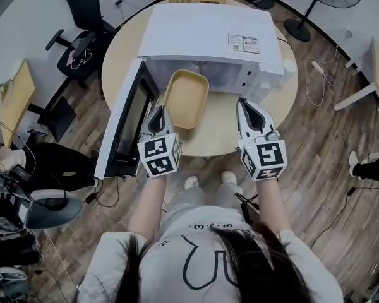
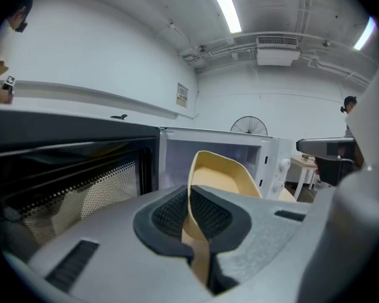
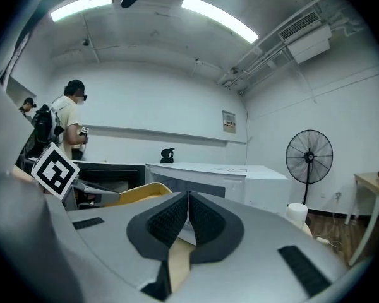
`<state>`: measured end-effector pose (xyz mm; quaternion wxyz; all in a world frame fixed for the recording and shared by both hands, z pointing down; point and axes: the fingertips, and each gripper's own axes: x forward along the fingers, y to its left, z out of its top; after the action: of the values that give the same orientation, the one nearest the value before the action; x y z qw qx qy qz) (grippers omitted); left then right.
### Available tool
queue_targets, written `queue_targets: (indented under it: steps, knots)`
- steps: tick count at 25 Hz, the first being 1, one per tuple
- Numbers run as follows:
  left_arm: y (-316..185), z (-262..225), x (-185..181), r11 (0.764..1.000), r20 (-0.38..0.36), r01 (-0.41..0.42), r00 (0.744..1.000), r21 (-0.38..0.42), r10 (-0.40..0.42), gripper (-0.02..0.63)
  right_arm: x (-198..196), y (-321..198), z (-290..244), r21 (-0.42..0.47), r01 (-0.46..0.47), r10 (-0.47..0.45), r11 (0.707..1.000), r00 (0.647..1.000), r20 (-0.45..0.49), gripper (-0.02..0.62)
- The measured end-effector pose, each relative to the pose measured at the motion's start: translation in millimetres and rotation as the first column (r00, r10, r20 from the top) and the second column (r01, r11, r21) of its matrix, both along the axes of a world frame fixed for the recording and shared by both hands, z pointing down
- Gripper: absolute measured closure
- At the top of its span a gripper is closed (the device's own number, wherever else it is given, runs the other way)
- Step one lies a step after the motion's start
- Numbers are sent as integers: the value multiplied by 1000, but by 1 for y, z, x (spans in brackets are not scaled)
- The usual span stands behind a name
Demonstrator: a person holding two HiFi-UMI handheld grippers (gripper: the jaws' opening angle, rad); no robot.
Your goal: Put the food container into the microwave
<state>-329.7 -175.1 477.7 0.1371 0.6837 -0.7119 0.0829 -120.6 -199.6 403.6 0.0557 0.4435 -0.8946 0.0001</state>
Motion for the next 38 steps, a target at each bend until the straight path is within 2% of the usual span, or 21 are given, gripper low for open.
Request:
queue_targets:
  steps: [7,12,19,26,32,38]
  knots:
    - [-30,28,-12,997,-107,-33,994,-76,25,588,-12,2,10,-14,-60,60,998,998,-17,566]
    - [-48,31,-12,995,-86,-72,994,-69,66,588,-19,9,11,2,-77,77,997,997,-29,566]
    - [-86,44,-8,989,-99,-95,992,-117,83,588,-19,1,14,1,-115,115,993,993,-31,566]
    - [-116,46,-2,987,-145,-86,987,-137,65,588,-19,-9,19,-6,-125,125,992,991,-42,565]
    - [-142,57,-4,987,-209,-20,978,-160,-15,587,-14,-28,22,-15,-116,116,993,992,-42,566]
    - [-168,67,-3,989,-237,18,970,-145,-53,586,-14,-48,25,-23,-104,103,994,994,-42,566]
